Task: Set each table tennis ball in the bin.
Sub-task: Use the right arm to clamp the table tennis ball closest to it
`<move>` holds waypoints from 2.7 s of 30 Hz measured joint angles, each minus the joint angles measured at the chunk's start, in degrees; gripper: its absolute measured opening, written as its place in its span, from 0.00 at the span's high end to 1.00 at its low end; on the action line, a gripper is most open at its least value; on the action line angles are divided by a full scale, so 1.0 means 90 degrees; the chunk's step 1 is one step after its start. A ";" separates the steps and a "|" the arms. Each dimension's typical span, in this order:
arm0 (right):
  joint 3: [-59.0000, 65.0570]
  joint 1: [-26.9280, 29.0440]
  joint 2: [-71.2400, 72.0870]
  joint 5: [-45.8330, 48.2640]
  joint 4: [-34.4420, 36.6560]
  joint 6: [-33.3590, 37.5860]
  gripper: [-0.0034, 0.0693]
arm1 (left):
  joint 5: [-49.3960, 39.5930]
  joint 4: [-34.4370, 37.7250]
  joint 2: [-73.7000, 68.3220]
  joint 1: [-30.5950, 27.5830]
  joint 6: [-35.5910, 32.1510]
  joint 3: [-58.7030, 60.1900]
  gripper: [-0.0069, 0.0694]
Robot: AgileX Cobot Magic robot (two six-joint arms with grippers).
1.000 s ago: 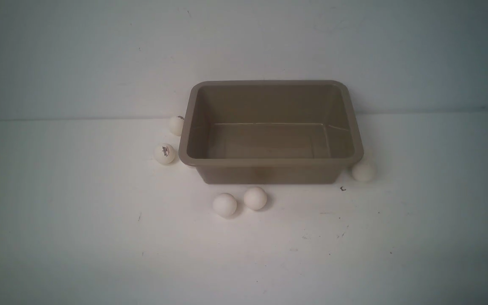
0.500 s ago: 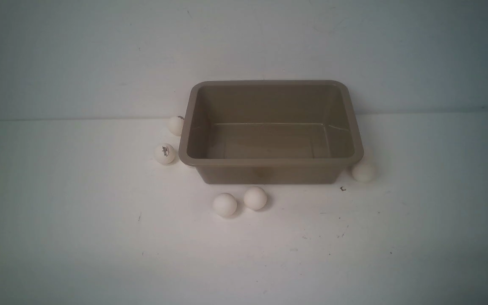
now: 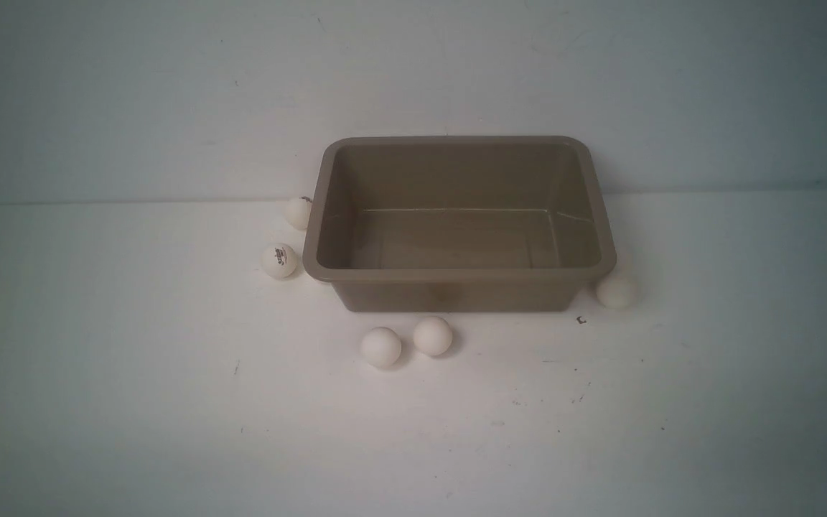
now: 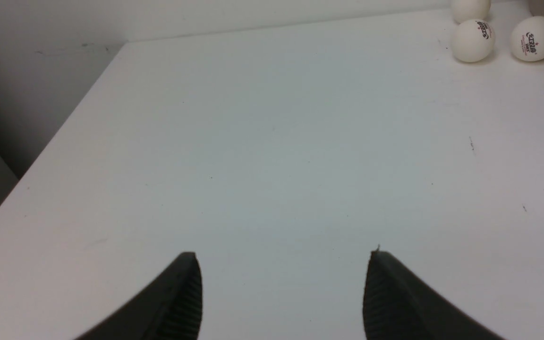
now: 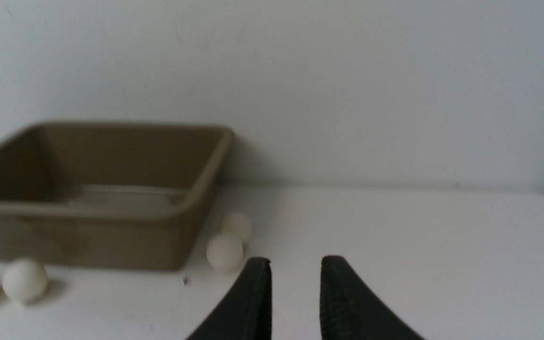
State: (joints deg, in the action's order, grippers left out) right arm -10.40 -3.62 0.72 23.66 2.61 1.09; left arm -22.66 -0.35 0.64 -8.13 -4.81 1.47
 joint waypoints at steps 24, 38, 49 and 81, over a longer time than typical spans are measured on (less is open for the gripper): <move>-0.1547 0.0000 0.0000 0.1460 0.1204 0.0000 0.76 | 0.0000 0.0000 0.0000 0.0000 0.0000 0.0000 0.36; -0.1547 0.0000 0.0000 0.1864 0.1447 0.0168 0.76 | 0.0709 0.2224 0.0000 0.0000 0.0600 0.0013 0.36; -0.1601 0.0000 -0.0038 0.2519 0.2368 0.2115 0.70 | 0.0652 0.4286 0.0000 0.0000 -0.0801 -0.0624 0.36; -0.4764 -0.0027 -0.6957 0.3360 0.2544 0.4015 0.41 | -0.1642 0.6144 -0.2998 0.0000 -0.5475 -0.3052 0.36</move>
State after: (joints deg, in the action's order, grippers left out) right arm -53.27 -3.87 -61.89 53.90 25.51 37.22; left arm -37.44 54.95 -26.34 -8.13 -54.09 -25.99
